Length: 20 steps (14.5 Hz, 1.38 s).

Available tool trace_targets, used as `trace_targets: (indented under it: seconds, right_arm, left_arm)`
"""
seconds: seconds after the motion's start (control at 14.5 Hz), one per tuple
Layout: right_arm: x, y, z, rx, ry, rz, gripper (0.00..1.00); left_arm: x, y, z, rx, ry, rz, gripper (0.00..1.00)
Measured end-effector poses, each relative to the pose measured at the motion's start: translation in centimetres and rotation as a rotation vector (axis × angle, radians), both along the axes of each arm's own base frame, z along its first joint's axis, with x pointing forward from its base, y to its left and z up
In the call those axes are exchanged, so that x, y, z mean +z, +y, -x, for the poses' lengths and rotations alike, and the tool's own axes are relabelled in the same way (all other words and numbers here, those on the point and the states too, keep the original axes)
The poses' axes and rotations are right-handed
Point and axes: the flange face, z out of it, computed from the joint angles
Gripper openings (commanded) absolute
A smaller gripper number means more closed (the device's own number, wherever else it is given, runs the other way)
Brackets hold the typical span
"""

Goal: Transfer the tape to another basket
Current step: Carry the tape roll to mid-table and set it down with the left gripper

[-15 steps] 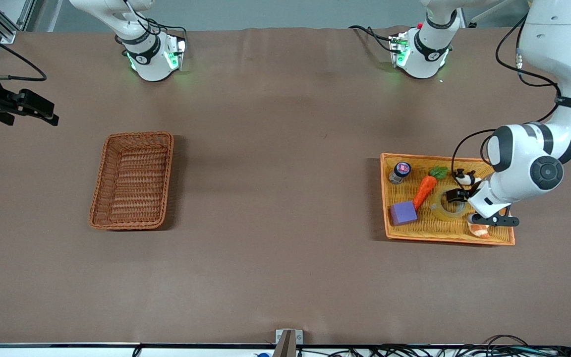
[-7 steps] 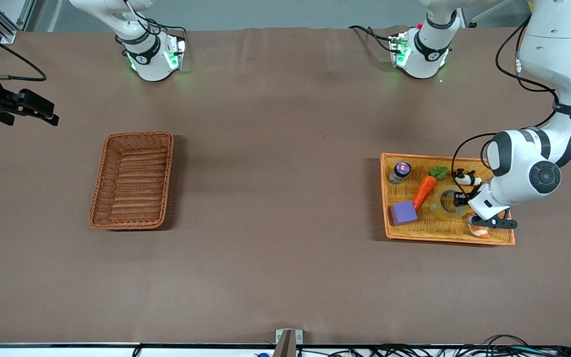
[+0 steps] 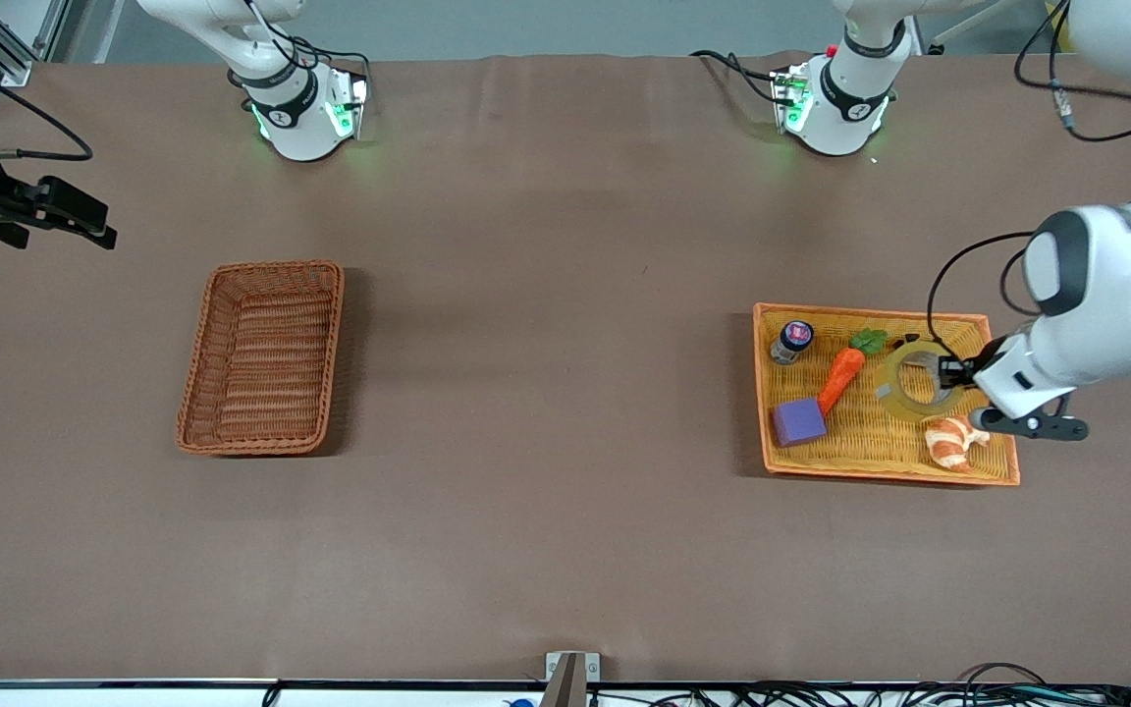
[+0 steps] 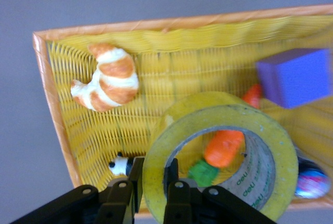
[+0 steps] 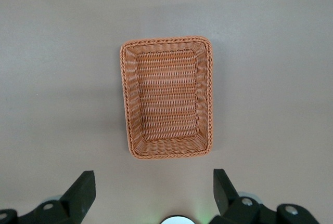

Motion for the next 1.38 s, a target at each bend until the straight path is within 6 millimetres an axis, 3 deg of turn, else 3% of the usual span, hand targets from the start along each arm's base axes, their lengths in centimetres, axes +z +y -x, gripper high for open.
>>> trace_targets:
  seconds: [0.14, 0.21, 0.34, 0.48, 0.89, 1.03, 1.24, 1.38]
  right_arm:
    - [0.0, 0.0, 0.0, 0.000, 0.000, 0.000, 1.00]
    - [0.0, 0.0, 0.0, 0.000, 0.000, 0.000, 1.00]
    - [0.0, 0.0, 0.0, 0.000, 0.000, 0.000, 1.00]
    - [0.0, 0.0, 0.0, 0.000, 0.000, 0.000, 1.00]
    - [0.0, 0.0, 0.0, 0.000, 0.000, 0.000, 1.00]
    - [0.0, 0.0, 0.0, 0.000, 0.000, 0.000, 1.00]
    - [0.0, 0.0, 0.0, 0.000, 0.000, 0.000, 1.00]
    - [0.0, 0.0, 0.0, 0.000, 0.001, 0.000, 1.00]
  left_arm:
    - [3.5, -4.5, -0.3, -0.012, 0.011, 0.019, 0.11]
    - [4.1, -7.1, -0.1, -0.010, 0.017, 0.047, 0.11]
    - [3.3, -12.8, 0.3, 0.028, 0.048, 0.090, 0.12]
    - [0.8, -19.1, 0.6, 0.102, 0.095, 0.087, 0.12]
    - [-9.9, -41.0, 3.0, 0.205, 0.104, 0.108, 0.12]
    - [-12.0, -46.0, 4.5, 0.235, 0.056, 0.147, 0.14]
    - [-14.0, -51.3, 7.0, 0.201, -0.004, 0.149, 0.18]
    - [-15.3, -54.2, 8.6, 0.163, -0.037, 0.147, 0.48]
